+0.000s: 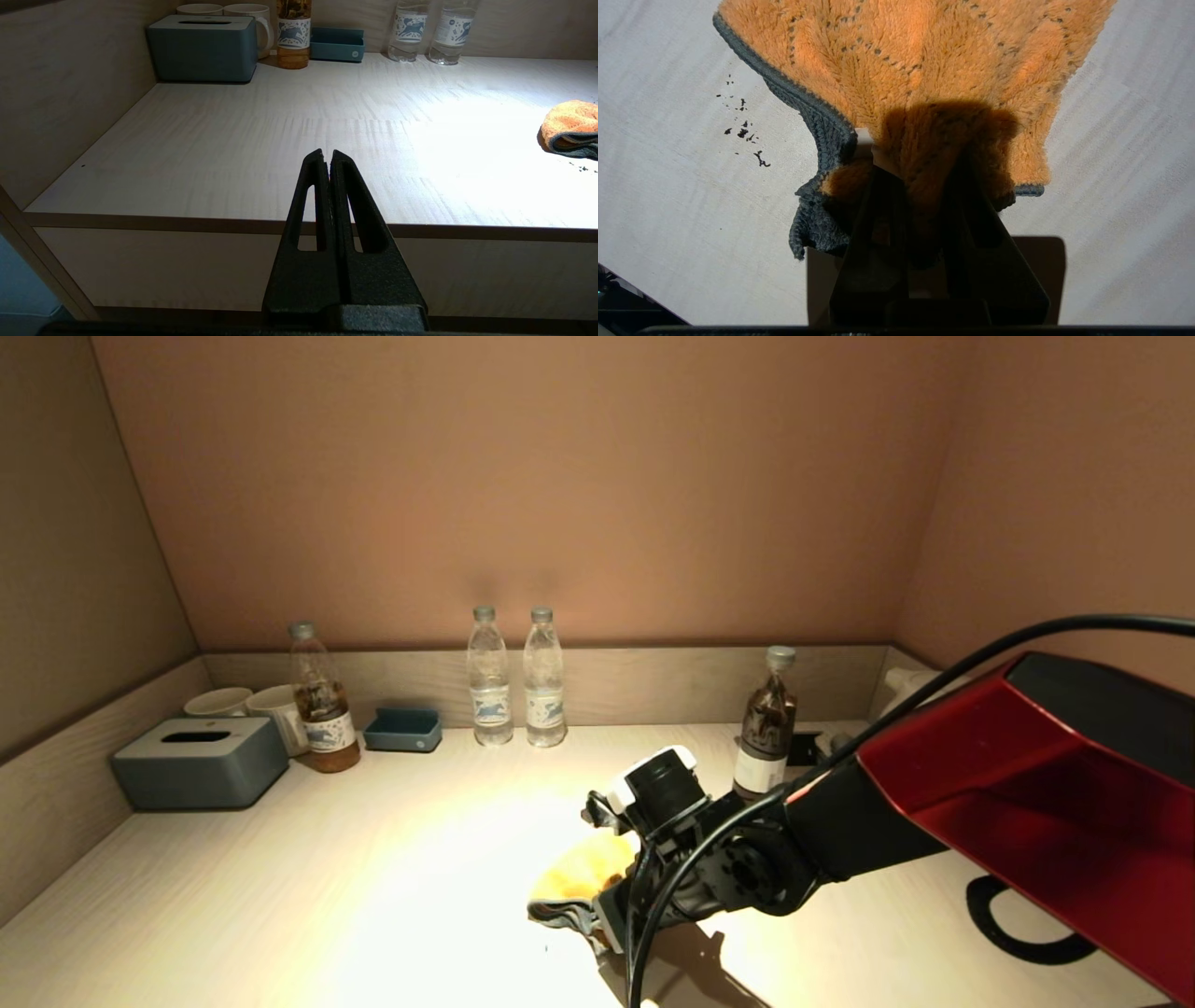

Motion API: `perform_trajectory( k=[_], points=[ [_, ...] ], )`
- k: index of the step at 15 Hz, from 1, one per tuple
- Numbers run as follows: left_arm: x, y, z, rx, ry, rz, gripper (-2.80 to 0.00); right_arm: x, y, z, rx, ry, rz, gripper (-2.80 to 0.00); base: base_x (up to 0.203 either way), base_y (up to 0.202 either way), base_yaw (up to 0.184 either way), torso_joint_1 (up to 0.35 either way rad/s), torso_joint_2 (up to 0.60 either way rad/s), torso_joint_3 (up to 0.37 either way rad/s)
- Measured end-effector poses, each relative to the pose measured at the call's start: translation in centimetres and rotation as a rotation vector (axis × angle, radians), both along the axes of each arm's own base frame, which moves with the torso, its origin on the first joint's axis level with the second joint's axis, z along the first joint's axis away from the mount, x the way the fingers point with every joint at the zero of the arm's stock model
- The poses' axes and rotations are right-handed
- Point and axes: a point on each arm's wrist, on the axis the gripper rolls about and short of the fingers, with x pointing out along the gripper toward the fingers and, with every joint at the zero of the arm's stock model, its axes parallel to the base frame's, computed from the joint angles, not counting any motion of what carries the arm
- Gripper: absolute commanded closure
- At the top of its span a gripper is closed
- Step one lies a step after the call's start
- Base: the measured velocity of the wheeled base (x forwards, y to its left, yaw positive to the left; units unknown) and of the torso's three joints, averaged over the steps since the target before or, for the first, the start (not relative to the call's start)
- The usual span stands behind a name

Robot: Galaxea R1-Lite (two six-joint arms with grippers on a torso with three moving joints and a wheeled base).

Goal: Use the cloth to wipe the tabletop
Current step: Sweep the stains on the table

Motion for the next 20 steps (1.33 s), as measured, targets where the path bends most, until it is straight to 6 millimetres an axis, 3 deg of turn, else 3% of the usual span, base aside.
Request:
perform_trajectory(
  k=[3,7,11,13,17,20],
  points=[
    [0.0,0.0,0.0,0.000,0.000,0.001,0.00,-1.9,1.7,0.3,0.011,0.004,0.065,0.00,0.000,0.000,0.000,0.000,0.00,0.000],
    [0.0,0.0,0.0,0.000,0.000,0.001,0.00,-2.6,2.4,0.5,0.018,0.000,0.094,0.00,0.000,0.000,0.000,0.000,0.00,0.000],
    [0.0,0.0,0.0,0.000,0.000,0.000,0.00,-4.3,5.3,0.8,0.029,-0.015,0.185,0.00,0.000,0.000,0.000,0.000,0.00,0.000],
    [0.0,0.0,0.0,0.000,0.000,0.001,0.00,-3.8,6.2,0.9,0.040,-0.030,0.192,0.00,0.000,0.000,0.000,0.000,0.00,0.000],
    [0.0,0.0,0.0,0.000,0.000,0.000,0.00,-1.0,9.0,0.9,0.071,-0.068,0.184,0.00,0.000,0.000,0.000,0.000,0.00,0.000],
    [0.0,0.0,0.0,0.000,0.000,0.000,0.00,1.6,9.3,-0.3,0.062,-0.059,0.132,0.00,0.000,0.000,0.000,0.000,0.00,0.000]
  ],
)
